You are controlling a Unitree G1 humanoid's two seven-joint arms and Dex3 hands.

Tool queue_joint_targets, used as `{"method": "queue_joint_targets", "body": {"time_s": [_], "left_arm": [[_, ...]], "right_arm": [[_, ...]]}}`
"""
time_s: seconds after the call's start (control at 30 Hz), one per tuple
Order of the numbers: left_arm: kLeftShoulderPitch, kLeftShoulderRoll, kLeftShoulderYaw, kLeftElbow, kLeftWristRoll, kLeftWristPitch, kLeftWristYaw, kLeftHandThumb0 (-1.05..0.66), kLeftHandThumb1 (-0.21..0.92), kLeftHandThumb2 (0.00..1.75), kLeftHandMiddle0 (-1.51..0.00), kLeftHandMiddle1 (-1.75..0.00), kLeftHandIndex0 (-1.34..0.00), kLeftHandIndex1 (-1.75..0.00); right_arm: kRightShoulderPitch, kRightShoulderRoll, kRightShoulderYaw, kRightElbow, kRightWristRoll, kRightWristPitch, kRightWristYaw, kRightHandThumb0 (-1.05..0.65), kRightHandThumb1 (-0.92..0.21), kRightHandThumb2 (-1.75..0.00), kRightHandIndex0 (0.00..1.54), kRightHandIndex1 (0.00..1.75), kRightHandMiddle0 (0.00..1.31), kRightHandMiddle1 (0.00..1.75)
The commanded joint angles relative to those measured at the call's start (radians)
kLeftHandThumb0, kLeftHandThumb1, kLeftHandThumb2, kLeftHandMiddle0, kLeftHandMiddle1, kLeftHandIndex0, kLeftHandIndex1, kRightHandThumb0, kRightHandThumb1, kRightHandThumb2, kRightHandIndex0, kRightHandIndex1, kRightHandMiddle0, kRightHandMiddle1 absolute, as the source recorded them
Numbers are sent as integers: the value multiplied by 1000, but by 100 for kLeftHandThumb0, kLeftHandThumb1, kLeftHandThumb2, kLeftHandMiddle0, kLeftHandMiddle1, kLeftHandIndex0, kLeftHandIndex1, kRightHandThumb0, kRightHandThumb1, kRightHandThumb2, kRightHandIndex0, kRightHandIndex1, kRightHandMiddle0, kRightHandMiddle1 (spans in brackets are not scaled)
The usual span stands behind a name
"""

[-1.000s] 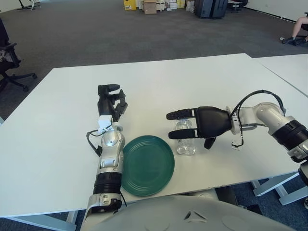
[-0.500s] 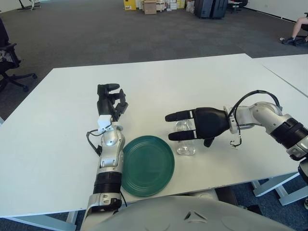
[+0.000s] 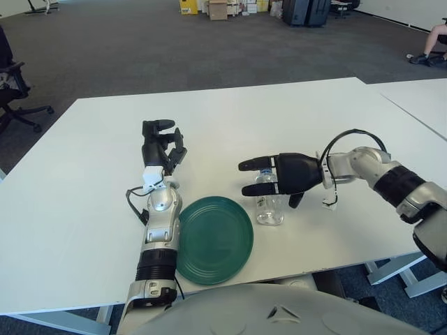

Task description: Put the bottle into the plate.

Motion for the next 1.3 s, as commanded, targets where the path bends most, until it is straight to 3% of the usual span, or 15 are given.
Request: {"method": "queue_joint_targets", "body": {"time_s": [0.0,0.37,0.7,1.27], "left_arm": [[5,-5,-7,-17,11,-9,6,-36,91,53,-37,-151,-21,-175],[18,-7,-16,-28,13,-2,4,-36,92,52,-38,-150,-20,-175],[24,-12,-19,-39,14,-2,15,-36,92,52,-37,-150,-21,-175],[18,-7,-20,-32,19,-12,35,-36,88,58,-39,-151,-23,-175]], "right_arm": [[-38,18,12,47,22,19,-28,-50,-92,-67,18,4,0,43],[-81,68,68,140,9,54,-96,-54,-92,-67,16,1,0,38],[-99,93,134,191,12,66,-146,-57,-92,-55,16,1,0,38],[-79,77,136,189,85,38,-108,-52,-92,-86,24,3,0,49]]}}
